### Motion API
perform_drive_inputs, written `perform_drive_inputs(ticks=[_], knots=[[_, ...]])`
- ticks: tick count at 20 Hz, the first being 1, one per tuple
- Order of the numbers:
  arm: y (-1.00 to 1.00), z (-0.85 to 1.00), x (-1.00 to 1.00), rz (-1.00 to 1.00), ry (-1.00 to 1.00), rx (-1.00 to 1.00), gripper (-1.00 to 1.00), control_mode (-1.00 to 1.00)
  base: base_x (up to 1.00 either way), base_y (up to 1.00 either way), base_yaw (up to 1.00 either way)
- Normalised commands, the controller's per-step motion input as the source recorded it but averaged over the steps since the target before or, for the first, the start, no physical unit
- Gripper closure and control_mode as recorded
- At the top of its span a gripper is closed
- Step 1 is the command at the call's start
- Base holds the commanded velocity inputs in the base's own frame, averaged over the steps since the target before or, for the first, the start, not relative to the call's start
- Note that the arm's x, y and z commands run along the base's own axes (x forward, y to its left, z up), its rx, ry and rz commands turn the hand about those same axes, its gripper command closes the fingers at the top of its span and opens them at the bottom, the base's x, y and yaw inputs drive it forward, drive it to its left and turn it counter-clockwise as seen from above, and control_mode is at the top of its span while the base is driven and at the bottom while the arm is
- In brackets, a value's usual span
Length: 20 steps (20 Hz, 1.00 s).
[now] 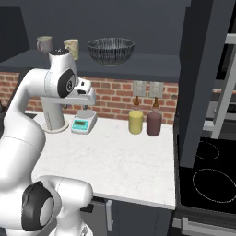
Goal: Gather all objects into one cabinet and sort the glasses and bowls to opposite sides.
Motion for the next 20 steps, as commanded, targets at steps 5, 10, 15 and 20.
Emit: perform_drive_inputs(ticks=[5, 10, 15, 20], knots=[[0.00, 0.00, -0.10, 0.00, 0.00, 0.00, -1.00, 1.00, -0.05, 0.00, 0.00], [0.00, 0.00, 0.00, 0.00, 0.00, 0.00, -1.00, 1.00, -0.38, 0.00, 0.00], [0.00, 0.00, 0.00, 0.00, 0.00, 0.00, -1.00, 1.00, -0.59, 0.00, 0.00], [0.00, 0.00, 0.00, 0.00, 0.00, 0.00, -1.00, 1.00, -0.64, 0.00, 0.00]])
